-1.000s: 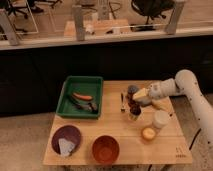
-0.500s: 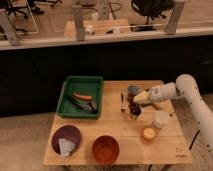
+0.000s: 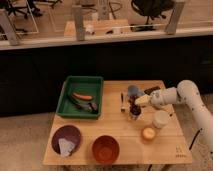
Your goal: Place grapes in metal cup
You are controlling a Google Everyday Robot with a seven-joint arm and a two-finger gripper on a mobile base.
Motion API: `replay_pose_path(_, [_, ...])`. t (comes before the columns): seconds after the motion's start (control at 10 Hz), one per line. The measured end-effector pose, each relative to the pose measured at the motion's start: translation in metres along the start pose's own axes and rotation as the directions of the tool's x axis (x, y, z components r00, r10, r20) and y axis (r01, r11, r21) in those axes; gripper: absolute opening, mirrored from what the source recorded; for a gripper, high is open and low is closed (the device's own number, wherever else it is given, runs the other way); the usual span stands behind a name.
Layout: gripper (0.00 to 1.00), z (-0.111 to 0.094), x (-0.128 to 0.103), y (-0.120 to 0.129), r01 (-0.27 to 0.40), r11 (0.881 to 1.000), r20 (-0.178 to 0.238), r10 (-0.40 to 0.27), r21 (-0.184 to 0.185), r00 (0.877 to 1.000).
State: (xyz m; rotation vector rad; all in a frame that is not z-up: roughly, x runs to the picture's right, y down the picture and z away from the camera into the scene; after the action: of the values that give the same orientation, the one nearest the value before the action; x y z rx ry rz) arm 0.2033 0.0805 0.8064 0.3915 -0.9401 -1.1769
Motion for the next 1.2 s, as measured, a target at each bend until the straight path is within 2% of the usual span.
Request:
replay_pose_path(0.3, [0.02,-0.003,-0.002,0.005,0.001,1.000,-0.018,-0.001,-0.014,1.000])
replay_pose_path(0.4, [0.07,-0.002,-0.003,0.006,0.006,1.000,-0.021,-0.007,-0.020,1.000])
replay_pose_path(0.8, [0.50,-0.002,-0.010,0.006,0.079,0.995,-0.043,-0.081,-0.061,0.996])
replay_pose_path(0.9, [0.58,-0.003,-0.011,0.006,0.089,0.993,-0.045,-0.092,-0.072,0.995])
replay_pose_path(1.1, [0.76,-0.003,-0.014,0.005,0.126,0.985,-0.043,-0.132,-0.115,0.990])
replay_pose_path(1.2, [0.80,-0.005,-0.015,0.004,0.155,0.977,-0.040,-0.162,-0.146,0.986])
